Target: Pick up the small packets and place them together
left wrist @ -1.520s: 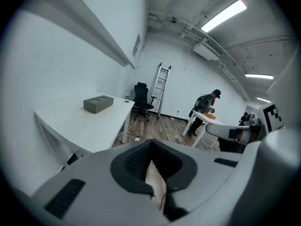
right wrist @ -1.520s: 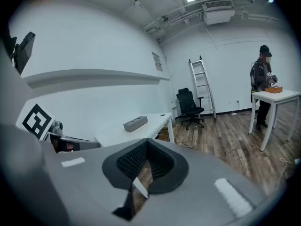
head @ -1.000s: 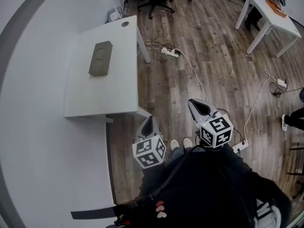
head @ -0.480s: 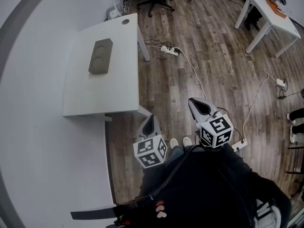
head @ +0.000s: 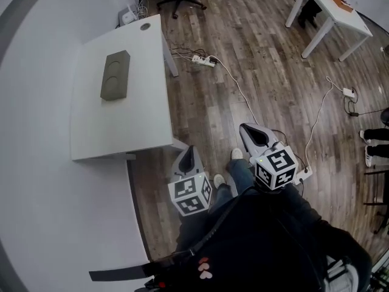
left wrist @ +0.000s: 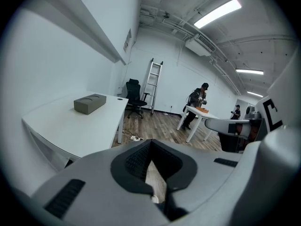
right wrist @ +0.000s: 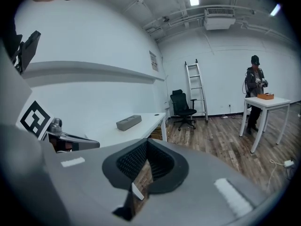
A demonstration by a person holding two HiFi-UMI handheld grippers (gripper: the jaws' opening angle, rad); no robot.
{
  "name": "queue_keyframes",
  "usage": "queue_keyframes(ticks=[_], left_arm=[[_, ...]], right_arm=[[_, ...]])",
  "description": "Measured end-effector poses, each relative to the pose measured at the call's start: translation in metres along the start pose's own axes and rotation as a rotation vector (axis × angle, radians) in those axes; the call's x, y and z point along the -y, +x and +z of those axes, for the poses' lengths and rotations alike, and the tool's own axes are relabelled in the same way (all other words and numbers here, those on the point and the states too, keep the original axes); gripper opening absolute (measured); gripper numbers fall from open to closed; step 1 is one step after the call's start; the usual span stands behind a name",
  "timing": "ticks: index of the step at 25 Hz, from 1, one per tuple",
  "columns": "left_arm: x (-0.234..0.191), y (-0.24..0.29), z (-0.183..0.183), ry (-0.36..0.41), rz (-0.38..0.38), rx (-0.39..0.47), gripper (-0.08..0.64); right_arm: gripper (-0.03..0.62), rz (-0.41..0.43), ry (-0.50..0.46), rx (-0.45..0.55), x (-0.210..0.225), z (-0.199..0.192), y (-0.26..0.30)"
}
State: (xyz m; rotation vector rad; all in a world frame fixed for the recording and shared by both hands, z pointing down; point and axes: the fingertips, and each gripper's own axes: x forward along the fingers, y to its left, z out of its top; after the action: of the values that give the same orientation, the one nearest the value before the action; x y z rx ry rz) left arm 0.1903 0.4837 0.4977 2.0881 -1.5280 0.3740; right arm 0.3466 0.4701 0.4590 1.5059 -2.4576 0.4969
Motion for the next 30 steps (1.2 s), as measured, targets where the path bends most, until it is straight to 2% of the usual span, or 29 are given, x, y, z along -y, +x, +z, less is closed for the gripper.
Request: queue_keyframes(ticks=[5,12,21,30], left_arm=[[-0.011,0.024,0.010,-0.001,0.016,-0.004,-0.002],[-0.012,0.080,0.043,-0.010,0.045,-0.019,0.000],[0.011,0.171,0.111,-0.026,0.089,-0.001,-0.002],[0.040,0.237,0.149,-0.033,0.106,0.011,0.000]], right_arm=[[-0.006,0.002,0.010,0.014,0.014,0.007,0.023],[-0.006,0.026,0.042,0.009,0.064,0.032,0.073],[-0.006,0.094,0.008,-0.003,0.149,0.088,0.142],[-0.006,0.136,-0.015,-0.004,0.208,0.118,0.178]])
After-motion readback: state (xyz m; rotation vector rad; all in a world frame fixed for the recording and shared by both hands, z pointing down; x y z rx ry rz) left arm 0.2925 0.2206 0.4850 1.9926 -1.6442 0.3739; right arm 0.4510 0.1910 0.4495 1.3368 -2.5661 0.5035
